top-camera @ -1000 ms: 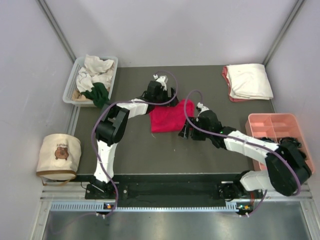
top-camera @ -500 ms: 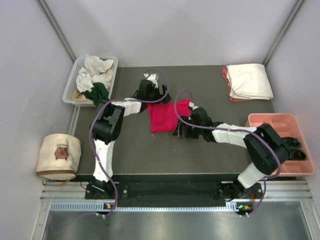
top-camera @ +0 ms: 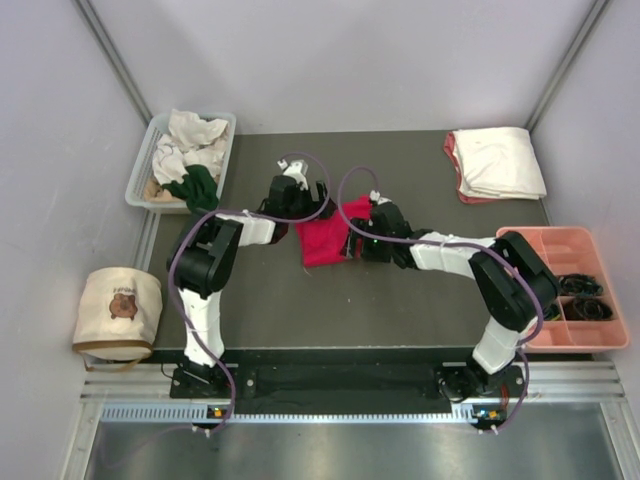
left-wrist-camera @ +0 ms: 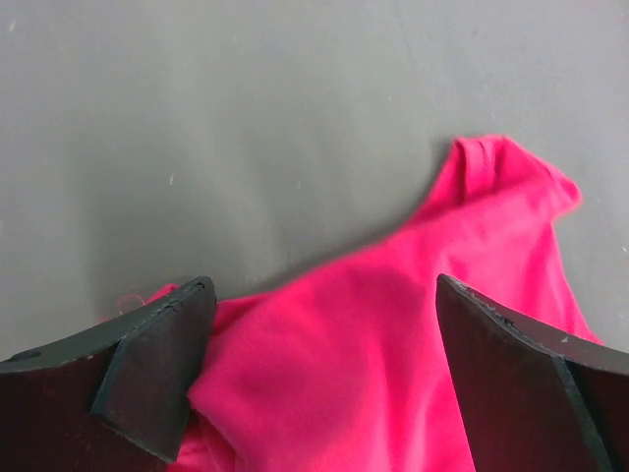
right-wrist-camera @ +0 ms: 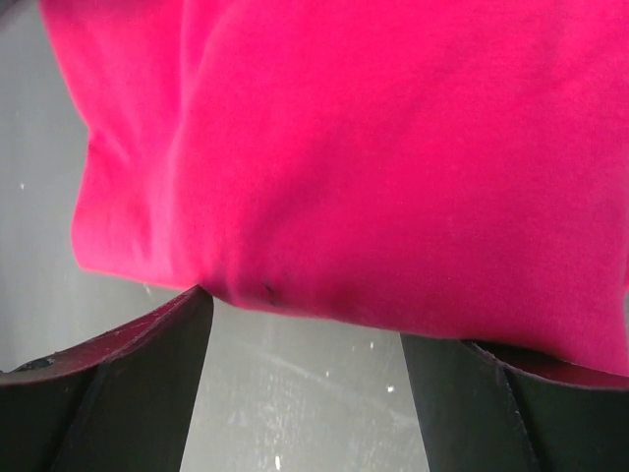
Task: Fold and stack the t-shirts
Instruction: Put the neatly folded tshirt into the corner of the board with the right arm
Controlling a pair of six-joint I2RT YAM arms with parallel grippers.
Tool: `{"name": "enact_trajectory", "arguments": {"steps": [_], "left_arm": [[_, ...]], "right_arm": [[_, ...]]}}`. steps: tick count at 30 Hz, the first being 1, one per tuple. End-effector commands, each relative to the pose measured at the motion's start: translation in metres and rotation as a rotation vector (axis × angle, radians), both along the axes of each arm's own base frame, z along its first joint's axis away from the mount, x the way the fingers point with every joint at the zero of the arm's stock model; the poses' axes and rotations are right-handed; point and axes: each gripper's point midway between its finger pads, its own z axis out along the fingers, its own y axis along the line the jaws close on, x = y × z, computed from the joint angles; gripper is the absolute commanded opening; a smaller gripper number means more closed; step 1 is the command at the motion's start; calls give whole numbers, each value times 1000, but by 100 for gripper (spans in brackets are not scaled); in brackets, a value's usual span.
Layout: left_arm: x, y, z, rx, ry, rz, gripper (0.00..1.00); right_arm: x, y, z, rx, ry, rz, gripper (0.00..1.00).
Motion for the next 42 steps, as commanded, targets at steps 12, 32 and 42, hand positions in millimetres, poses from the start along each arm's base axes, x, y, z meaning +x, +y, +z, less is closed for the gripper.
{"name": "enact_trajectory", "arguments": {"steps": [12, 32, 42], "left_arm": [[-131, 61, -66, 54, 355, 166, 99], [-209, 56, -10, 124, 283, 190, 99], [-177, 73, 54, 210, 114, 263, 99]], "right_arm": [[56, -38, -26, -173, 48, -139, 77], [119, -66, 33, -218, -83, -100, 78], [119, -67, 55, -87, -91, -23, 82]]}}
